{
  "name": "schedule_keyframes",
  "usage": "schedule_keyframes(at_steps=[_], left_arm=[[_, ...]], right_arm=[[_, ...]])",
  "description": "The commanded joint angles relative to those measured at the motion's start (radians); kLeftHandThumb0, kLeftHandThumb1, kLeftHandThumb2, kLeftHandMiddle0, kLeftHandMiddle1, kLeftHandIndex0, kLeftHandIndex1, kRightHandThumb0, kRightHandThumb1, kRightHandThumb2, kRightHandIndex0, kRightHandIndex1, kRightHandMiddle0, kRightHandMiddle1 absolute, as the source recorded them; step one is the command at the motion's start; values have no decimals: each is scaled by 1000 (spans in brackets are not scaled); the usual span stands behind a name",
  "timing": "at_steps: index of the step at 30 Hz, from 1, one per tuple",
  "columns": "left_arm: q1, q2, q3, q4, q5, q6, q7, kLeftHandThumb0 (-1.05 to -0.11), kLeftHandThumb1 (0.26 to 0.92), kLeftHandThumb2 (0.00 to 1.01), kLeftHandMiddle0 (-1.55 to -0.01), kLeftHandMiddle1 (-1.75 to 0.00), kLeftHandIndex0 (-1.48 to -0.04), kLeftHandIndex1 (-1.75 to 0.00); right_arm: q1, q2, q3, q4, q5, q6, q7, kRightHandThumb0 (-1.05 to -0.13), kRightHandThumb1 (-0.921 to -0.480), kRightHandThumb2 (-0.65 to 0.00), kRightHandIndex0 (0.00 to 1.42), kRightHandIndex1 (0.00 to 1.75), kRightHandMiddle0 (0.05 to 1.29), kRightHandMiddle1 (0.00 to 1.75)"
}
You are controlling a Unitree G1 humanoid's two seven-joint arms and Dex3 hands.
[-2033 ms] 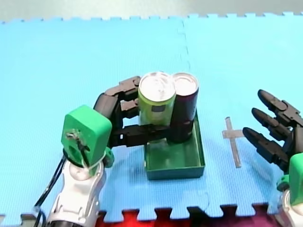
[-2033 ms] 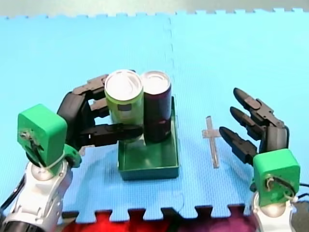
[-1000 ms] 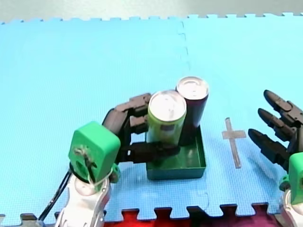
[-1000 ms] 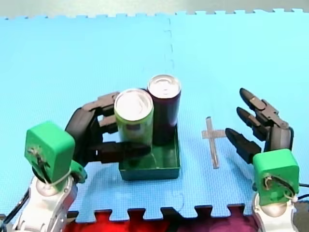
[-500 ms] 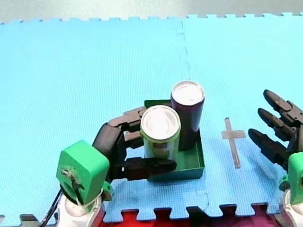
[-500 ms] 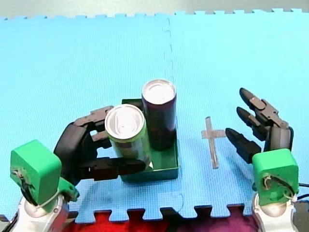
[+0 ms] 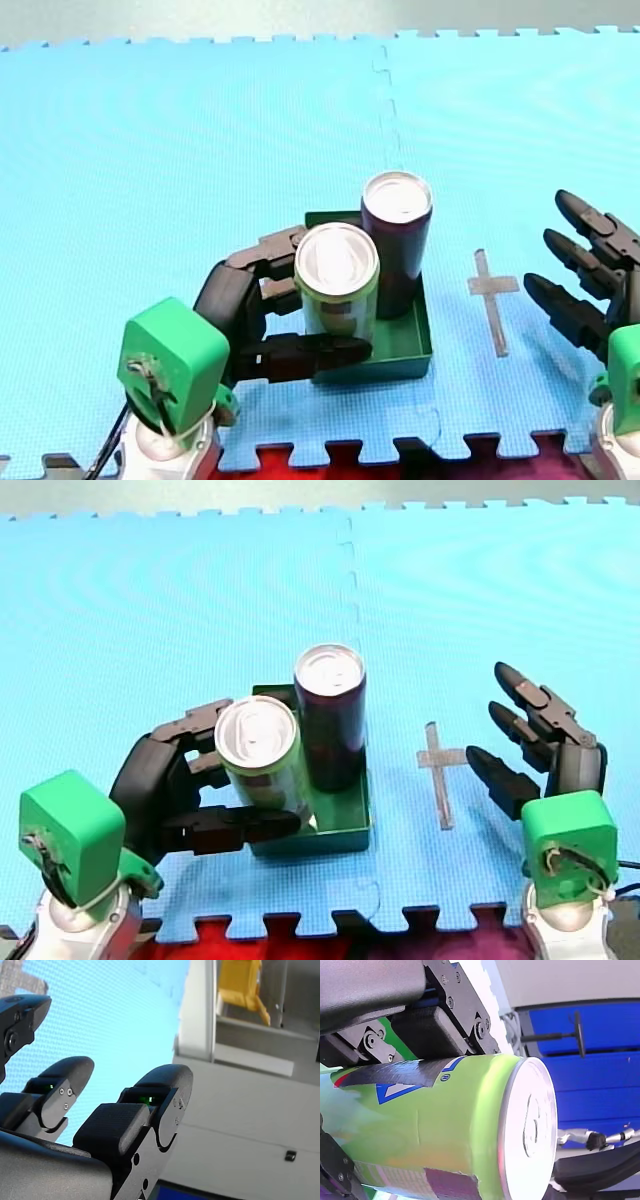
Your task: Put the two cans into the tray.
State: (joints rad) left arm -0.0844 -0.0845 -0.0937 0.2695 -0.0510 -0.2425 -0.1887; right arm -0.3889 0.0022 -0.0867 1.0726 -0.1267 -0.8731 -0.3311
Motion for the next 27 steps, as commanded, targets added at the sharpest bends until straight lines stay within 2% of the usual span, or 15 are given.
schedule_keyframes(at_steps=[1, 7, 10, 14, 19, 27], left_arm=[[-4, 1, 0, 7, -2, -7, 0, -360, 818, 1, -1354, 0, -1206, 0], [-12, -2, 1, 21, -2, -12, 3, -356, 819, 1, -1350, 0, -1204, 0], [-30, -6, 6, 60, -2, -25, 6, -352, 819, 1, -1349, 0, -1204, 0], [-74, -14, 18, 170, 6, -70, 18, -347, 819, 0, -1348, 0, -1205, -1], [-150, -16, 47, 383, 3, -155, 20, -338, 816, 0, -1347, 0, -1210, -2], [-172, -15, 56, 459, 8, -229, 18, -323, 816, 1, -1343, 0, -1212, -2]], right_arm=[[2, -4, -3, -1, 7, -8, 4, -257, -765, 0, 894, 2, 814, 2], [5, -4, -6, -1, 12, -20, 16, -251, -766, 0, 897, 2, 817, 2], [7, -3, -7, -3, 15, -28, 21, -248, -766, 0, 901, 3, 818, 2], [10, 0, -9, -7, 19, -38, 28, -244, -767, 0, 904, 3, 821, 2], [15, 2, -7, -13, 15, -47, 24, -239, -767, 0, 905, 2, 822, 2], [22, 6, -5, -28, 13, -54, 22, -234, -767, 0, 908, 2, 823, 1]])
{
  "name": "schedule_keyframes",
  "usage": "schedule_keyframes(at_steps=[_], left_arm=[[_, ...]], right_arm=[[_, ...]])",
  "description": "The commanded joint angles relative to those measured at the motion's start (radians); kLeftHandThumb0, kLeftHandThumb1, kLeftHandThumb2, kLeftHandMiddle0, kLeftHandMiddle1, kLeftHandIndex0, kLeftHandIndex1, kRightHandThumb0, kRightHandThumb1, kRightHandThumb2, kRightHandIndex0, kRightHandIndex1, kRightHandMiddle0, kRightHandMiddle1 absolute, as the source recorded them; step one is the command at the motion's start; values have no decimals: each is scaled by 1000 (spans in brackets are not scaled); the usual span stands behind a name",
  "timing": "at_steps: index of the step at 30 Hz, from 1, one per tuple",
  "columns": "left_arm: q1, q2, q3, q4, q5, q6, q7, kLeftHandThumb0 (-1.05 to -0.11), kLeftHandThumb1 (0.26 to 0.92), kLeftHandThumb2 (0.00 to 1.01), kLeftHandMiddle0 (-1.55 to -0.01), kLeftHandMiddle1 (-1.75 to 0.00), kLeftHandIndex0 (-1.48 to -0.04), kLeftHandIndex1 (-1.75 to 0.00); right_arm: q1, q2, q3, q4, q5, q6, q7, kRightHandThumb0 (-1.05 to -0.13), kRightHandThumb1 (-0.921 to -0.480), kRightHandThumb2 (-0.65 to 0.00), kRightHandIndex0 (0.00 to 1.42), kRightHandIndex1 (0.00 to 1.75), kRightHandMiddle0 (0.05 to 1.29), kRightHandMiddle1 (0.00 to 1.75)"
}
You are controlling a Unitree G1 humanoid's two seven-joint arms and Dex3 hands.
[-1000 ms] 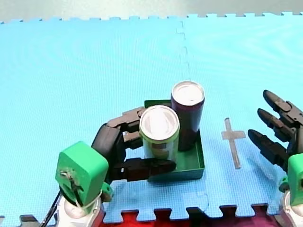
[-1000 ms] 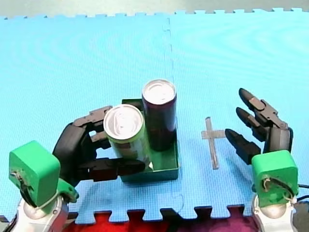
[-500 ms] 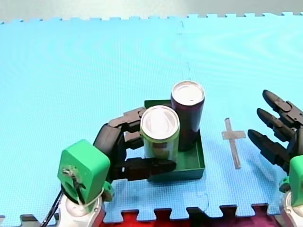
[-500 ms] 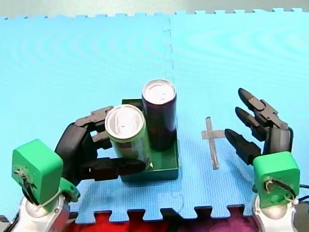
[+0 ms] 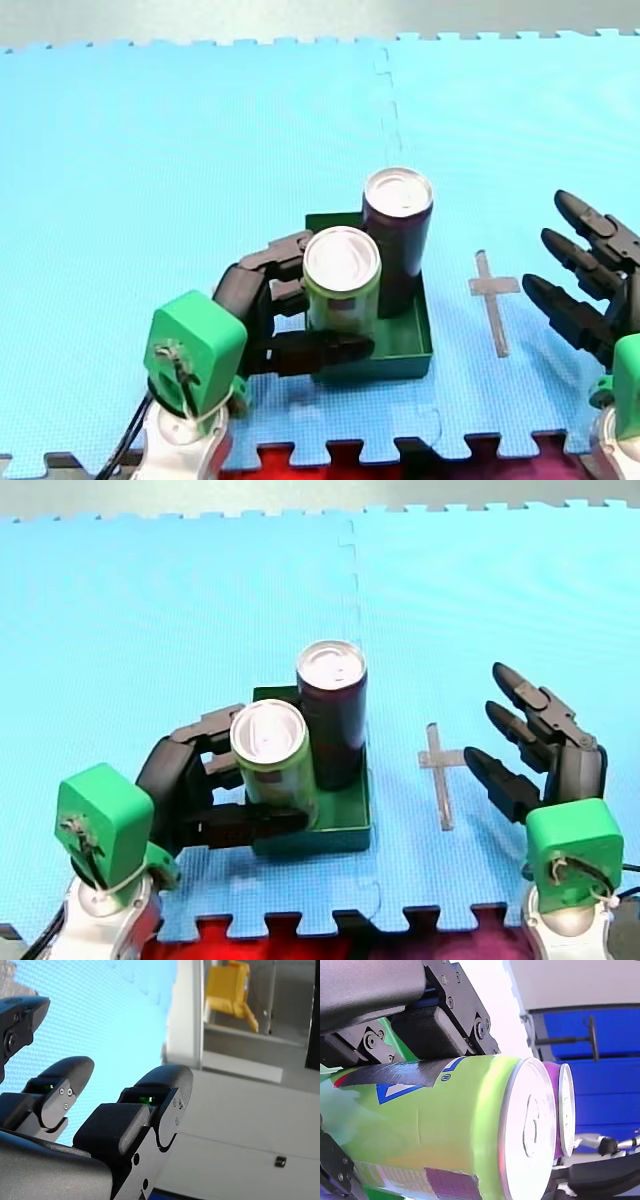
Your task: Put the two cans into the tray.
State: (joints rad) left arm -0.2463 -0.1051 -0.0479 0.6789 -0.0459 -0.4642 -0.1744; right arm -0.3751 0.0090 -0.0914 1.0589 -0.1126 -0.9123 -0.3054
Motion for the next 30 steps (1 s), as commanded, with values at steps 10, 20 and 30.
schedule_keyframes(at_steps=[10, 20, 30], left_arm=[[-18, 10, 11, 85, 17, -67, 4, -317, 819, 1, -1340, 0, -1212, 0], [-8, 14, 5, 76, 29, -76, 10, -320, 820, 0, -1340, -1, -1212, 0], [-1, 57, -41, 27, 92, -15, -3, -405, 795, 0, -1241, 0, -1029, 1]], right_arm=[[18, -2, 3, -32, -16, -22, -16, -243, -766, 0, 906, 0, 822, 0], [32, 0, 7, -54, -18, -23, -17, -244, -768, -1, 903, 0, 818, 0], [28, -1, 2, -47, -7, -27, -3, -244, -770, -1, 903, 0, 820, 0]])
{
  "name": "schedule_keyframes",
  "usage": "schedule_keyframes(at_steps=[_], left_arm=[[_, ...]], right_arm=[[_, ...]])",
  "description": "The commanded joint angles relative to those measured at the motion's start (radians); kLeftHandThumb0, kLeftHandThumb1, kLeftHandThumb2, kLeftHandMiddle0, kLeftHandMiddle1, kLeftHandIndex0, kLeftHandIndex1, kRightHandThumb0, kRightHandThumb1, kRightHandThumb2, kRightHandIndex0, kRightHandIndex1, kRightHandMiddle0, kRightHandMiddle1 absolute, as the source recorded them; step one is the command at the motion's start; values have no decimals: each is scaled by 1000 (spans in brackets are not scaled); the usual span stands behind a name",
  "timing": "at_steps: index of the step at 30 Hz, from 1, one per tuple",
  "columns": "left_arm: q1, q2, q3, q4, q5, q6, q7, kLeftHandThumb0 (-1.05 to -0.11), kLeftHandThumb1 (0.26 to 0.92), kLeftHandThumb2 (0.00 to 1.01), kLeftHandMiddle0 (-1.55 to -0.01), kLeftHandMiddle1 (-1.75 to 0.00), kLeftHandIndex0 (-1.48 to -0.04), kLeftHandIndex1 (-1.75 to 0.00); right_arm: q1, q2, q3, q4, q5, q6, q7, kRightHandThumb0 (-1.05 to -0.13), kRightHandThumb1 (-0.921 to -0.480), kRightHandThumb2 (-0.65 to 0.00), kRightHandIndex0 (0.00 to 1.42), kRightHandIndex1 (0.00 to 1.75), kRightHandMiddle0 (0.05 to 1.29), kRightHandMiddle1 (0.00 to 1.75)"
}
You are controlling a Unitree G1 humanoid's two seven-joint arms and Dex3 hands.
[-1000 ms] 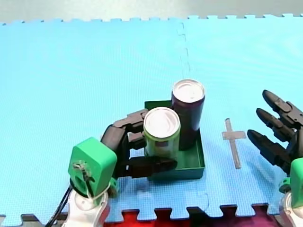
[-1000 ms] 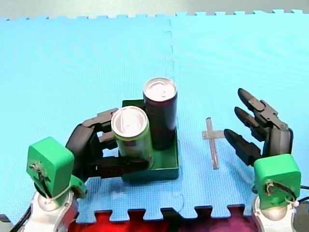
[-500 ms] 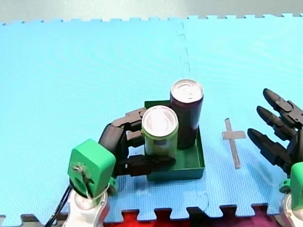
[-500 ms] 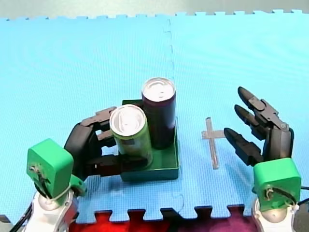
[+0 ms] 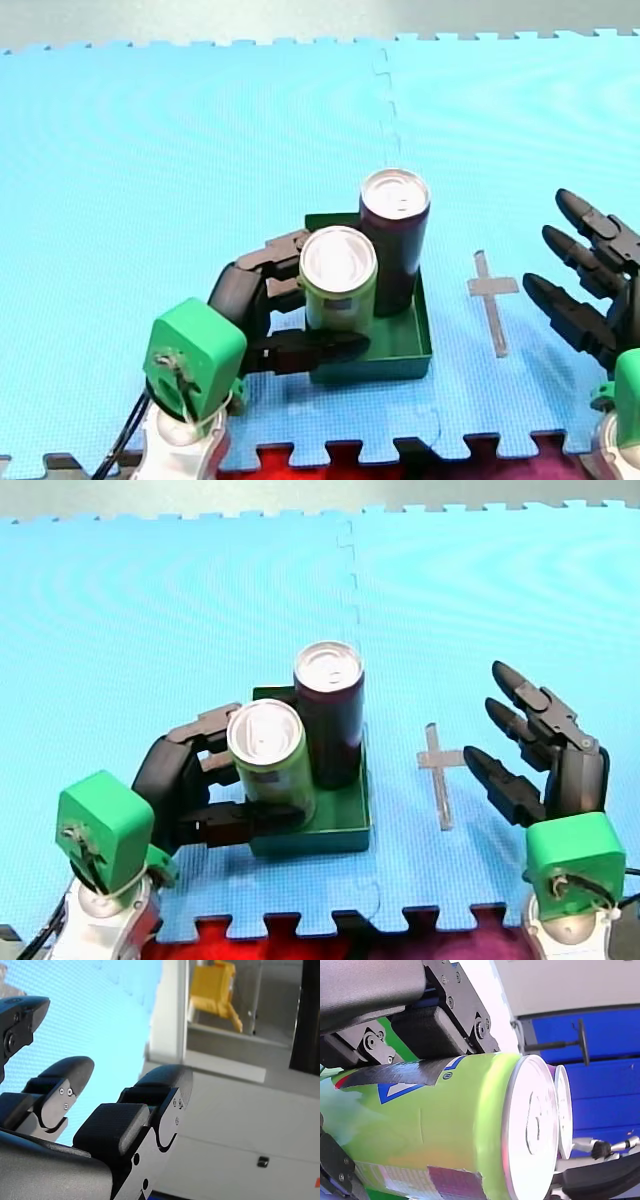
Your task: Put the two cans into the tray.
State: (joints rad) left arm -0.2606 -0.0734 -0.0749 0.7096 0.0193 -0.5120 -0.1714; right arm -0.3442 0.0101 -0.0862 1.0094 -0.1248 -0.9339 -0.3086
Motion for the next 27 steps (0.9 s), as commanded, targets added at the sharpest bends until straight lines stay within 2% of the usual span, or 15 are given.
schedule_keyframes(at_steps=[1, 2, 4, 5, 7, 8, 9, 12, 16, 27], left_arm=[[16, 36, -24, -21, 33, 52, -23, -479, 777, 0, -1194, -2, -978, 0], [19, 45, -32, -40, 29, 73, -45, -604, 759, 0, -1119, -3, -914, 0], [27, 58, -39, -80, 6, 120, -99, -728, 750, 0, -1000, -1, -806, 0], [31, 66, -46, -100, 6, 134, -115, -821, 768, 8, -852, 0, -654, 1], [39, 81, -60, -132, 22, 150, -124, -904, 793, 15, -709, 0, -500, 0], [45, 90, -70, -146, 41, 152, -118, -960, 825, 24, -641, 0, -440, 0], [51, 101, -82, -162, 63, 157, -110, -986, 841, 25, -610, 0, -414, 0], [63, 124, -105, -196, 107, 175, -93, -1036, 876, 25, -529, 0, -339, 0], [63, 140, -118, -201, 121, 171, -90, -1048, 906, 27, -494, 0, -295, 0], [54, 156, -136, -179, 128, 131, -74, -1048, 921, 61, -461, 0, -264, 0]], right_arm=[[-4, -2, -3, 3, 5, -6, 0, -244, -770, -1, 902, 0, 820, 0], [-4, -2, -3, 4, 5, -6, 1, -245, -771, -1, 901, 0, 820, 0], [-5, -2, -3, 6, 4, -6, 0, -246, -771, -1, 900, 0, 819, 0], [-5, -2, -3, 7, 4, -6, 0, -246, -771, -1, 899, 0, 819, 0], [-6, -2, -4, 8, 3, -6, -1, -246, -771, 0, 897, 0, 818, 0], [-6, -2, -4, 8, 3, -7, -1, -246, -771, 0, 896, 0, 818, 0], [-6, -1, -4, 9, 3, -7, -2, -247, -771, 0, 896, 0, 817, 0], [-5, -1, -4, 6, 2, -7, -4, -248, -771, 0, 894, 0, 816, 0], [-5, -1, -3, 4, 1, -5, -5, -253, -770, 0, 891, 0, 814, 0], [-2, -1, 2, -4, -11, -1, -21, -268, -765, 0, 885, 0, 812, 0]])
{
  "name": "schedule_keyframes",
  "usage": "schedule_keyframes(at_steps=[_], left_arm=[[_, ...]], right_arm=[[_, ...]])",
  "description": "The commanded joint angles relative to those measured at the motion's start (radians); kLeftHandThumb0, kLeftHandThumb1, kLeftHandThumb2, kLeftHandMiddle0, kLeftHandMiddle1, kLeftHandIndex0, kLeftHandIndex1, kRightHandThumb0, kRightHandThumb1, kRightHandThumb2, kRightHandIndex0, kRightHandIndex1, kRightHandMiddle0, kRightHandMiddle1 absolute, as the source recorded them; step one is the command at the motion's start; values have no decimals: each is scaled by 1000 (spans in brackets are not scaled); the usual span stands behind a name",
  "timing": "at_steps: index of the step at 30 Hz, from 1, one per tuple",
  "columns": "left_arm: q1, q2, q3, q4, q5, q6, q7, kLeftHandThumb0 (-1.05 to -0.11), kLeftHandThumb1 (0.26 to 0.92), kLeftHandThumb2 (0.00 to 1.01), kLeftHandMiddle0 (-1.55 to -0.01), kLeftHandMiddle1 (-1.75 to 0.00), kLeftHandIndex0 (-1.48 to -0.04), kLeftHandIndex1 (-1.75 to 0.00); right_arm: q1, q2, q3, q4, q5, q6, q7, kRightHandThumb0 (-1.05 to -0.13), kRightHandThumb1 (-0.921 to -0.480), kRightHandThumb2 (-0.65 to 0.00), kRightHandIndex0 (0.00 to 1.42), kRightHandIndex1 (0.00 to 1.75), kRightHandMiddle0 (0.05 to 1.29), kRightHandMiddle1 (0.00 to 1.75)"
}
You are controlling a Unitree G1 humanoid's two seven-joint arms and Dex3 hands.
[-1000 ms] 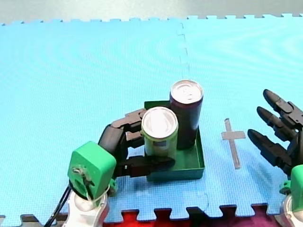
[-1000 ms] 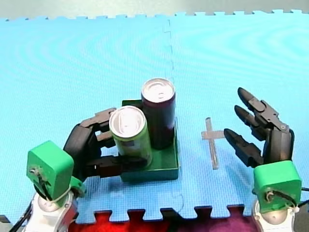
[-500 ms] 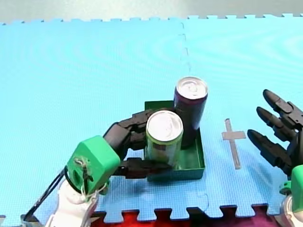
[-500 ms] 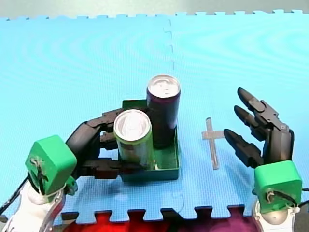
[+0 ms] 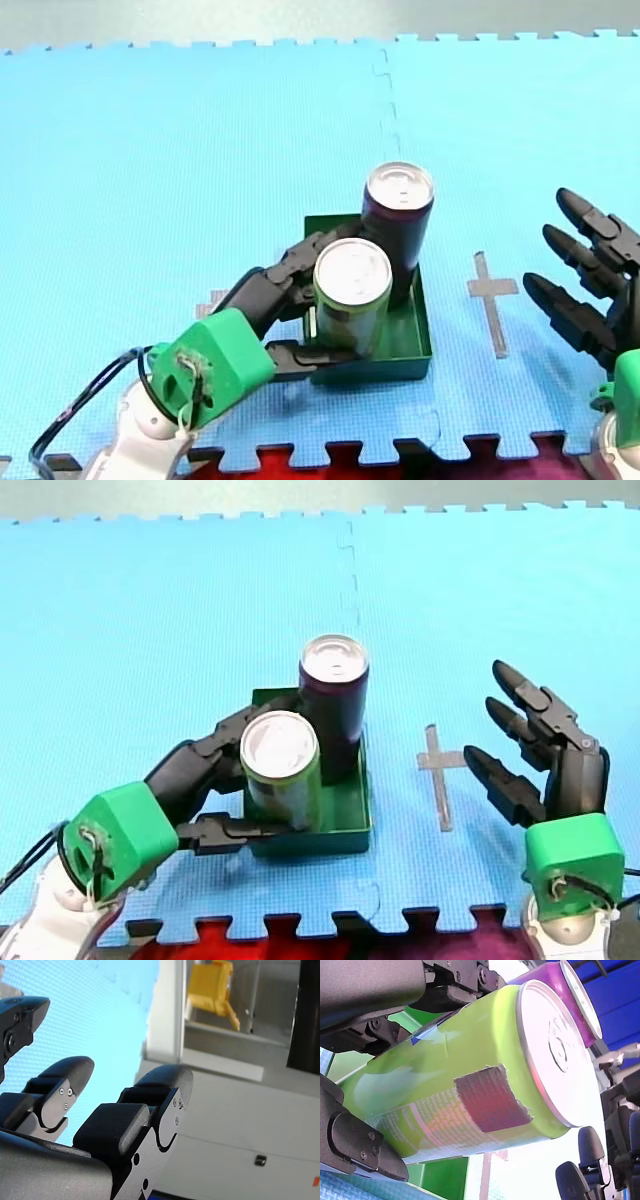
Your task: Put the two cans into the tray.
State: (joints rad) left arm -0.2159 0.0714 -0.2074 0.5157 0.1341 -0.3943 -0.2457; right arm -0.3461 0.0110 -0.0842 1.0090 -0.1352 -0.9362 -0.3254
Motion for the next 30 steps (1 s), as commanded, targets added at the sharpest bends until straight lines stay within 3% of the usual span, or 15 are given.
schedule_keyframes(at_steps=[1, 18, 23, 30], left_arm=[[9, 11, -4, 16, 14, 13, 1, -1048, 921, 64, -460, 0, -263, 0], [6, 17, -2, 22, 23, 8, 30, -1048, 921, 104, -435, 0, -247, 0], [27, 37, 35, -14, -32, 16, -2, -1048, 921, 112, -433, 0, -244, -1], [36, 42, 70, -31, -83, 20, -26, -1048, 921, 104, -441, -4, -261, -8]], right_arm=[[0, -2, 0, -3, -2, 2, -5, -268, -765, 0, 885, 0, 811, 0], [0, -2, 10, -8, -12, 13, -19, -293, -757, 0, 879, 0, 805, 0], [4, -3, 10, -16, -7, 23, -14, -297, -756, 0, 876, 0, 801, 0], [4, -5, 11, -18, -7, 29, -12, -298, -754, 0, 875, 0, 798, 0]])
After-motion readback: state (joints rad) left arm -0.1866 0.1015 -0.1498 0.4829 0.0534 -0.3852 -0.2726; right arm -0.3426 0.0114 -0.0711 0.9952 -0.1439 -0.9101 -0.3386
